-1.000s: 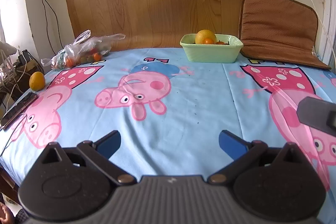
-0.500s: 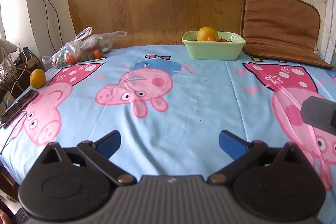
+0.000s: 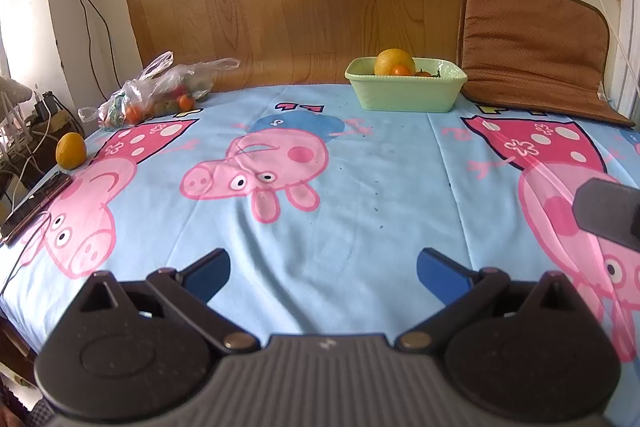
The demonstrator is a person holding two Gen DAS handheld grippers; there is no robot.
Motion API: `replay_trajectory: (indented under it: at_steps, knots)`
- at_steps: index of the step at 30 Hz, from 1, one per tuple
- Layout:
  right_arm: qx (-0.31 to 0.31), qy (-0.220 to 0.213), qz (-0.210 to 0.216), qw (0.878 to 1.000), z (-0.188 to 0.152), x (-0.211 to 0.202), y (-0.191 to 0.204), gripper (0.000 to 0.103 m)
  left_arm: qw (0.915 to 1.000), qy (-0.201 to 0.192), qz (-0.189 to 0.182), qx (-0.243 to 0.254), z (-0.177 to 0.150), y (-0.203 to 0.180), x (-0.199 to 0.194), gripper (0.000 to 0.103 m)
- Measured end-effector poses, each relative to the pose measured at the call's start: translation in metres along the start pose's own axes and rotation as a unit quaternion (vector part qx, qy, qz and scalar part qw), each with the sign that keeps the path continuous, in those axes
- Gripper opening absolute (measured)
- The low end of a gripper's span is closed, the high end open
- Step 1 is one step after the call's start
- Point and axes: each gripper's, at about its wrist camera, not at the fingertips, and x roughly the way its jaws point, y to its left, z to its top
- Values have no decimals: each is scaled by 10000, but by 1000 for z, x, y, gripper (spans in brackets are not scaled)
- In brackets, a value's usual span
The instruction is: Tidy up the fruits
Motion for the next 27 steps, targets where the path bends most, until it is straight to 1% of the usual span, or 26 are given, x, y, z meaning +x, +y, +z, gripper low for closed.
replay_trajectory:
  at_steps: [14, 27]
  knots:
    - [4, 19, 0, 10000, 0, 1, 0, 100, 10000, -29, 9, 41, 0, -2, -1, 103]
    - [2, 42, -1, 10000, -2, 3, 0, 100, 9999, 69, -104, 31, 1, -1, 3, 103]
